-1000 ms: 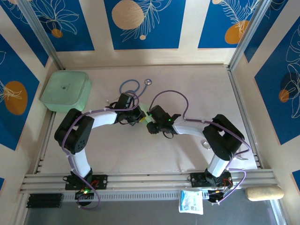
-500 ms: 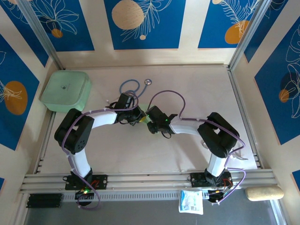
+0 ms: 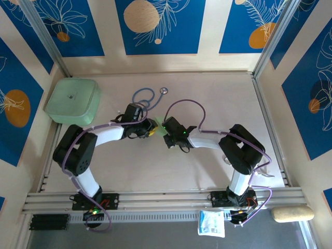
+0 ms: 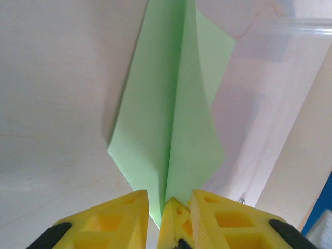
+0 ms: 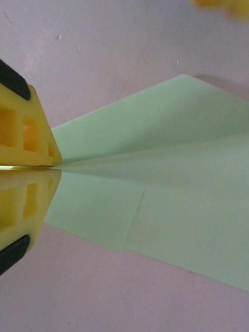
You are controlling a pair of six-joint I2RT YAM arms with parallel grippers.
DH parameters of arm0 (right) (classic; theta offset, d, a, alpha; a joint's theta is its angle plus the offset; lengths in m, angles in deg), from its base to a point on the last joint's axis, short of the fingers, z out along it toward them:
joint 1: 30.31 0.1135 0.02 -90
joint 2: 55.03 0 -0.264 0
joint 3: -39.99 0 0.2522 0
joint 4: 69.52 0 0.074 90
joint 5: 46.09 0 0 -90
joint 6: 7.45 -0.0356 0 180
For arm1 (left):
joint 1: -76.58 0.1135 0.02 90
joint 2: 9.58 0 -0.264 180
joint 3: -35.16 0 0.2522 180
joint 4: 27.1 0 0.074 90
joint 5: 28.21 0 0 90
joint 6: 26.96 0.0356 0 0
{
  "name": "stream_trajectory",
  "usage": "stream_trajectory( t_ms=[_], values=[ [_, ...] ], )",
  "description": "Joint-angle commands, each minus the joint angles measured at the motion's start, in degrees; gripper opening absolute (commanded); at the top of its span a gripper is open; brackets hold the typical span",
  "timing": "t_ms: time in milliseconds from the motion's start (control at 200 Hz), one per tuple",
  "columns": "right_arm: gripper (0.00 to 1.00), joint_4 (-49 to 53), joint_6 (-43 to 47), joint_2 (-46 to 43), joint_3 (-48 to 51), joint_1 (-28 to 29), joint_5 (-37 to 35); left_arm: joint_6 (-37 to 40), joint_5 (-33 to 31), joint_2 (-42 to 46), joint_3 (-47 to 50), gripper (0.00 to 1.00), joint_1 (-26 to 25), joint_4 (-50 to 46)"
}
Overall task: Fold a paper plane with a square sheet of paper (pick it up from the middle)
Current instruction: Fourth fold the wing at the center of the table.
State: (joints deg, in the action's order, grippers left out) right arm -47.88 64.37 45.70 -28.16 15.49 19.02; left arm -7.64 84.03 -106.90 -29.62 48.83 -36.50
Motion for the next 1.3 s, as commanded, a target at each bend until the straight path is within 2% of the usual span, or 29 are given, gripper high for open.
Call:
stream_trajectory(
  t_ms=[0,180,350,625,905,1111,1296],
  values=[
    [0.09,0.6,0.4,-1.6,0.1,-0.9,1.1,0.3,-2.8,3.1,2.6,0.28,0.6,1.8],
    [0.06,-0.7,2.3,-2.1,1.1,-2.4,7.5,-0.3,-0.7,1.4,5.0,0.27,0.3,5.9],
    [0.05,-3.1,4.7,-3.3,2.8,-3.8,15.1,0.5,2.2,-2.4,2.7,0.25,-0.6,6.5],
    [0.05,-4.7,6.8,-4.7,3.9,-4.2,18.6,2.7,2.9,-6.9,-1.7,0.22,-1.9,2.5],
    [0.06,-6.1,6.3,-5.4,4.8,-4.0,14.5,3.5,3.2,-10.5,-4.7,0.21,-2.5,0.8],
    [0.16,-7.0,4.5,-4.9,5.0,-3.0,8.5,2.2,2.4,-11.5,-2.9,0.19,-2.9,0.6],
    [0.22,-8.1,3.1,-4.6,5.5,-2.3,6.1,1.9,2.3,-12.0,-2.5,0.20,-3.0,0.8]
  ],
)
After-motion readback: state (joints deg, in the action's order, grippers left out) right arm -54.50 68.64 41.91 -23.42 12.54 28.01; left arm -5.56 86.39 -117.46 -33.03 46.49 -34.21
